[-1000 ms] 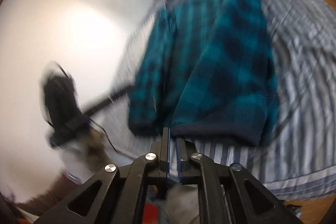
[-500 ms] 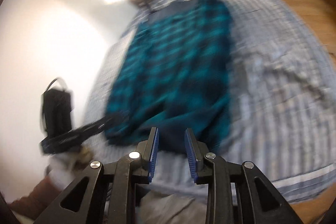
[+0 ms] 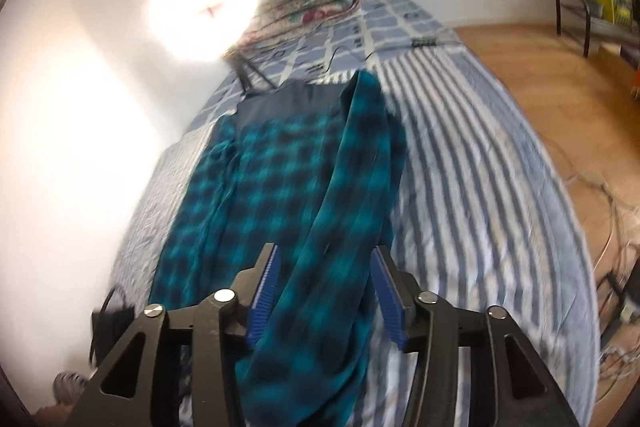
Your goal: Fold large clothes
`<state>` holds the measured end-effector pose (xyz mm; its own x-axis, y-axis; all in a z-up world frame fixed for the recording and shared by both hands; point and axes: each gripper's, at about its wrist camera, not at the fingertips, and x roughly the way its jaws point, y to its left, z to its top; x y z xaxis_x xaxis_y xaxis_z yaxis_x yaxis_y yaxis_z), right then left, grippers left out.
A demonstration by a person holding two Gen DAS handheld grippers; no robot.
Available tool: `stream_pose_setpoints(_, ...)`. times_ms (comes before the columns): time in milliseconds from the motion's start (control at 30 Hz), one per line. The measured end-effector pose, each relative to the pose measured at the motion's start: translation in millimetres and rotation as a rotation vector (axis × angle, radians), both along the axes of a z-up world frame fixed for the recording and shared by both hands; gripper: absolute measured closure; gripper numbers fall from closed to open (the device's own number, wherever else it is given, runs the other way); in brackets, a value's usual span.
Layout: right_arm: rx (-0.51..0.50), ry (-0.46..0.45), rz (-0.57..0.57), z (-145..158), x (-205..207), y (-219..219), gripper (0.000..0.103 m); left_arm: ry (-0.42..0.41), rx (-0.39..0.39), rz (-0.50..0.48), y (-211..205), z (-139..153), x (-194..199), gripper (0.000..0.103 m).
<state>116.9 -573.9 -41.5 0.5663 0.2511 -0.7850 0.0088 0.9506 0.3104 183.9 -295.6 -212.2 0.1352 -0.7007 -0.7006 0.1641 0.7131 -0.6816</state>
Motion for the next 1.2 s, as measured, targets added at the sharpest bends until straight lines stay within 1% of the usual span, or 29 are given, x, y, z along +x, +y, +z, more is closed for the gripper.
stream_pose_setpoints(67, -0.028, -0.005, 0.000, 3, 20, 2, 0.048, 0.019, -0.024, 0.006, -3, -4, 1, 0.059)
stream_pose_setpoints(100, -0.043, -0.006, -0.001, 4, 38, 4, 0.043, 0.025, -0.031, 0.006, -5, -5, 2, 0.060)
stream_pose_setpoints(167, -0.074, 0.004, -0.005, 2, 67, 7, 0.039, 0.029, -0.035, 0.006, -10, -6, 6, 0.060)
stream_pose_setpoints(267, -0.117, 0.037, -0.004, -9, 110, 13, 0.039, 0.024, -0.032, -0.002, -19, -6, 8, 0.060)
stream_pose_setpoints(333, -0.177, 0.077, 0.001, -21, 139, 20, 0.039, 0.019, -0.051, -0.004, -22, -5, 9, 0.060)
stream_pose_setpoints(400, -0.219, 0.107, -0.012, -34, 162, 24, 0.039, 0.018, -0.068, -0.013, -24, -3, 7, 0.066)
stream_pose_setpoints(433, -0.226, 0.122, -0.015, -41, 175, 25, 0.039, 0.015, -0.067, -0.018, -28, -2, 8, 0.079)
stream_pose_setpoints(467, -0.237, 0.135, -0.018, -47, 185, 27, 0.039, 0.010, -0.064, -0.029, -29, -1, 7, 0.090)
stream_pose_setpoints(533, -0.267, 0.155, -0.020, -58, 201, 31, 0.040, -0.004, -0.056, -0.038, -32, 4, 8, 0.096)
stream_pose_setpoints(567, -0.312, 0.178, -0.024, -67, 211, 35, 0.042, -0.016, -0.056, -0.043, -33, 7, 7, 0.098)
stream_pose_setpoints(600, -0.355, 0.200, -0.028, -75, 217, 37, 0.051, -0.030, -0.054, -0.049, -34, 10, 5, 0.099)
stream_pose_setpoints(633, -0.383, 0.216, -0.030, -79, 221, 39, 0.073, -0.042, -0.050, -0.052, -35, 13, 4, 0.100)
stream_pose_setpoints(667, -0.409, 0.245, -0.024, -88, 226, 40, 0.086, -0.063, -0.044, -0.058, -37, 18, 2, 0.100)
stream_pose_setpoints(700, -0.411, 0.256, -0.019, -91, 228, 40, 0.100, -0.086, -0.038, -0.066, -38, 22, -1, 0.100)
stream_pose_setpoints(767, -0.403, 0.244, -0.025, -90, 228, 38, 0.102, -0.125, -0.027, -0.077, -40, 31, -5, 0.101)
stream_pose_setpoints(833, -0.365, 0.226, -0.035, -81, 226, 35, 0.103, -0.160, -0.021, -0.087, -40, 39, -10, 0.101)
stream_pose_setpoints(867, -0.336, 0.212, -0.041, -72, 224, 33, 0.103, -0.173, -0.017, -0.091, -40, 41, -13, 0.101)
stream_pose_setpoints(933, -0.312, 0.184, -0.032, -58, 225, 37, 0.103, -0.181, -0.019, -0.097, -37, 43, -18, 0.101)
stream_pose_setpoints(1033, -0.325, 0.148, 0.011, -43, 235, 57, 0.103, -0.170, -0.014, -0.088, -30, 39, -20, 0.101)
stream_pose_setpoints(1133, -0.345, 0.148, 0.064, -48, 252, 81, 0.103, -0.159, 0.014, -0.062, -25, 34, -17, 0.101)
stream_pose_setpoints(1200, -0.338, 0.159, 0.110, -64, 262, 103, 0.103, -0.144, 0.024, -0.042, -21, 31, -12, 0.101)
